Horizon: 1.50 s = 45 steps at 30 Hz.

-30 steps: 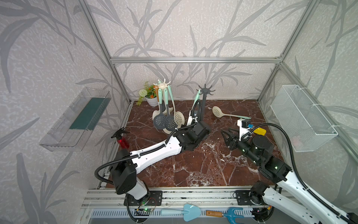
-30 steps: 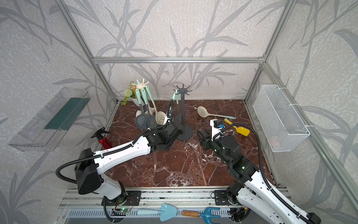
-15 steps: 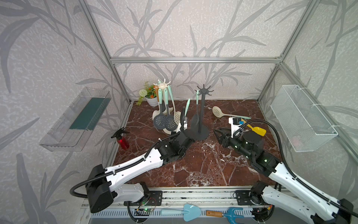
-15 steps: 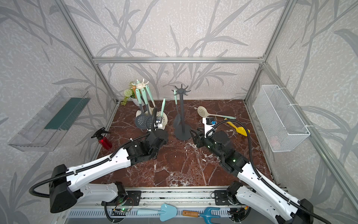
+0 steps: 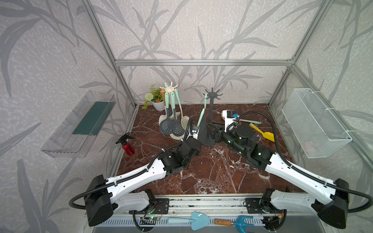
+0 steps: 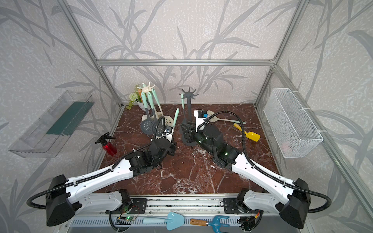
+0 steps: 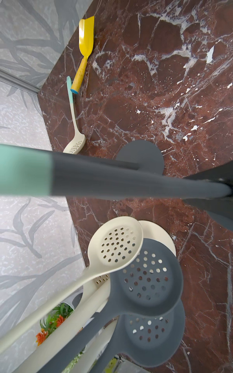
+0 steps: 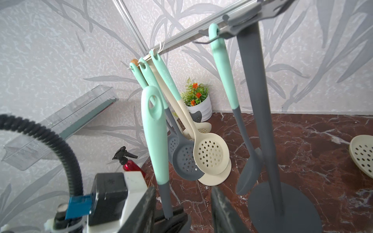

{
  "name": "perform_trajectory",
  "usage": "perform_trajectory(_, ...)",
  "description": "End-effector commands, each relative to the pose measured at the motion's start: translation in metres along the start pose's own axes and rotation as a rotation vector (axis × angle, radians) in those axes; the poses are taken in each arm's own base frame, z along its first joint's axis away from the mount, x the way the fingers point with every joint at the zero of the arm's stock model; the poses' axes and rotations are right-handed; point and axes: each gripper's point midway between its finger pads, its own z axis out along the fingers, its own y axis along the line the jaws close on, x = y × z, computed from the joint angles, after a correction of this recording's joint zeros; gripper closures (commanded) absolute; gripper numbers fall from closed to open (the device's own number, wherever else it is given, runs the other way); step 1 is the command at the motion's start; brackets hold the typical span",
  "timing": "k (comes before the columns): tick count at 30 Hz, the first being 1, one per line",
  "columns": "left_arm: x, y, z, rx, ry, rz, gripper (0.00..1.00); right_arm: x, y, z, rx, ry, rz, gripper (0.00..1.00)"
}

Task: Hang the skimmer on the kitchen utensil rack
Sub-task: Adjust the skimmer.

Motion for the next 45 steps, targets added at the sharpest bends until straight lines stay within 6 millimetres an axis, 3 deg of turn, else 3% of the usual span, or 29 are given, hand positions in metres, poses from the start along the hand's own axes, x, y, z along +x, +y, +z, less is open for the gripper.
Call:
perform_trajectory(1,-0.004,-0.007,0.001,0.032,-0.026,0.005,1.0,-0.023,0.009,0.008,0.007,-0.072,0.035,0.55)
perform_trajectory(9,0.003,-0.009,0.004,0.039,-0.009,0.02,1.0,-0.025,0.024,0.025,-0.016,-0.077,0.036,0.55)
perform_trajectory(14,0.003,-0.01,0.003,0.048,-0.012,0.013,1.0,-0.027,0.02,0.037,0.038,-0.08,0.047,0.58)
perform_trajectory(17,0.004,-0.009,0.003,0.047,-0.011,0.01,1.0,-0.026,0.017,0.044,0.069,-0.079,0.067,0.67)
perform_trajectory(23,0.001,-0.01,-0.002,0.063,-0.003,0.019,0.99,-0.027,0.02,0.045,0.074,-0.087,0.061,0.97)
perform_trajectory(30,-0.003,-0.017,-0.022,0.207,0.013,0.024,0.5,-0.031,0.036,0.029,-0.041,-0.098,-0.042,1.0)
perform_trajectory(33,-0.006,-0.02,-0.029,0.296,0.019,0.009,0.39,-0.031,0.045,0.022,-0.13,-0.086,-0.075,1.0)
perform_trajectory(39,-0.003,-0.027,-0.028,0.467,0.051,-0.023,0.38,-0.036,0.049,0.004,-0.242,-0.089,-0.078,1.0)
perform_trajectory(45,-0.003,-0.042,-0.026,0.567,0.047,-0.025,0.49,-0.039,0.053,-0.007,-0.282,-0.086,-0.079,1.0)
